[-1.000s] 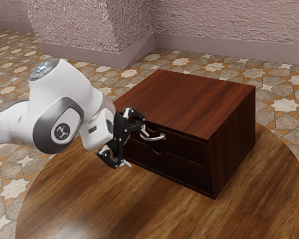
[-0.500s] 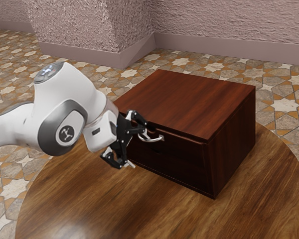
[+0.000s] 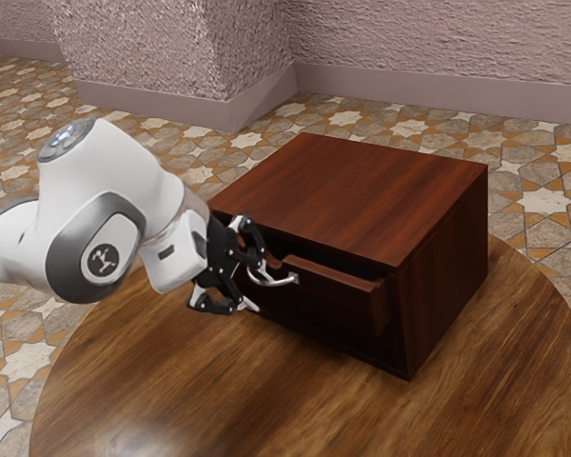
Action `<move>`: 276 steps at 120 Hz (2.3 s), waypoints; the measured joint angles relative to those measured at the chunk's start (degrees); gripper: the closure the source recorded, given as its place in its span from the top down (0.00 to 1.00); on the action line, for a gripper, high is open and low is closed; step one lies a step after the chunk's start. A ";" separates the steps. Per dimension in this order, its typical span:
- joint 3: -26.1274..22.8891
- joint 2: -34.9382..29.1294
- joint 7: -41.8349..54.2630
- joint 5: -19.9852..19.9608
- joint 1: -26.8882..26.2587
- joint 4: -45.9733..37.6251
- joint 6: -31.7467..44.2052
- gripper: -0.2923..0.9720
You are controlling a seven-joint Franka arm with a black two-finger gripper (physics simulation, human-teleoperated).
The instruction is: Pull the drawer handle with one arm to open the drawer
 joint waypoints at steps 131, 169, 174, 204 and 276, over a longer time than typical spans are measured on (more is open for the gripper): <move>-0.88 -13.50 -2.59 0.78 2.25 -12.53 -0.04 0.24; -3.61 -16.56 -3.20 0.87 5.03 -15.07 -0.31 0.23; -3.66 -17.05 -3.29 0.88 5.10 -15.40 -0.35 0.23; -4.12 -19.53 -3.70 0.85 5.66 -17.24 -0.85 0.23; -6.62 -26.96 -4.47 0.53 8.75 -21.71 -3.55 0.19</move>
